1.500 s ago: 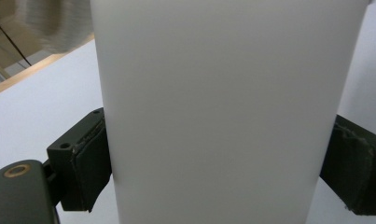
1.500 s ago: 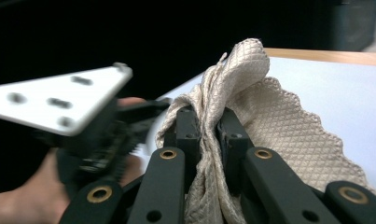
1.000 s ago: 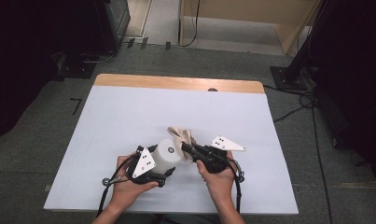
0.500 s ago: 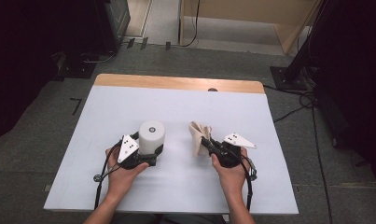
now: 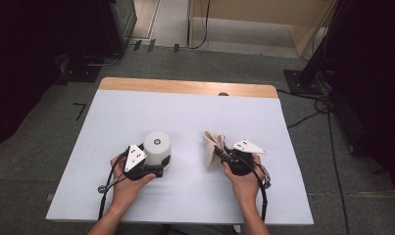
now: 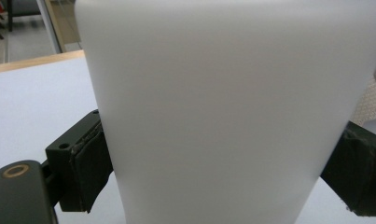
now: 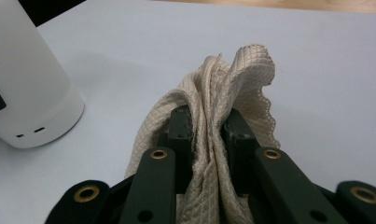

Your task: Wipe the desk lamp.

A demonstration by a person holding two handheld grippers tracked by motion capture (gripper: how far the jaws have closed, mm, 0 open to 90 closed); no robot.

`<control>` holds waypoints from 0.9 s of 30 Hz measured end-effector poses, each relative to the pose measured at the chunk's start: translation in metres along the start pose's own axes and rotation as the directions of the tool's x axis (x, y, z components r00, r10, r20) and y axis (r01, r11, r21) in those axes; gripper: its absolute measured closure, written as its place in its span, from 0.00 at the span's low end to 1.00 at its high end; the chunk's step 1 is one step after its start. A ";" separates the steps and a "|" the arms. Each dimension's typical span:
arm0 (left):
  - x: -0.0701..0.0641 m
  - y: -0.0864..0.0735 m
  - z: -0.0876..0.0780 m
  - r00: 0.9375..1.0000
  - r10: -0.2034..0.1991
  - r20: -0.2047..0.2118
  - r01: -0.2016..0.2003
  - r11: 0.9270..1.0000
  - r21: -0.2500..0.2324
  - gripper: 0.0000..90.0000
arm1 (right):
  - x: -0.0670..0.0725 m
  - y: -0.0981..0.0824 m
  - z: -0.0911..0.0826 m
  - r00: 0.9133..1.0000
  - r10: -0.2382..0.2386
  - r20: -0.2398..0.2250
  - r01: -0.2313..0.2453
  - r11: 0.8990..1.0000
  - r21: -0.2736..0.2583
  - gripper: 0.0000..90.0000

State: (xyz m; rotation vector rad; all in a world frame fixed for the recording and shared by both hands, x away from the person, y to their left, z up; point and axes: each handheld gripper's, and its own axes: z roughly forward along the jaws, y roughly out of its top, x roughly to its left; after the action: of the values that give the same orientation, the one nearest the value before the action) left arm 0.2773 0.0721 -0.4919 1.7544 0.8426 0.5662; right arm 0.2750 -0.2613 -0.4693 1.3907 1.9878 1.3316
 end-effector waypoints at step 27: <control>0.015 0.004 -0.043 0.996 -0.086 0.032 0.084 0.995 0.058 0.00 | -0.009 0.003 -0.021 0.996 -0.093 -0.001 0.093 0.995 0.046 0.17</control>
State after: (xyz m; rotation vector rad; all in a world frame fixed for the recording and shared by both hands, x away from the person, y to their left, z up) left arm 0.2574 0.1090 -0.4747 1.7658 0.9119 0.4584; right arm 0.2652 -0.2792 -0.4580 1.3012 2.0684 1.2507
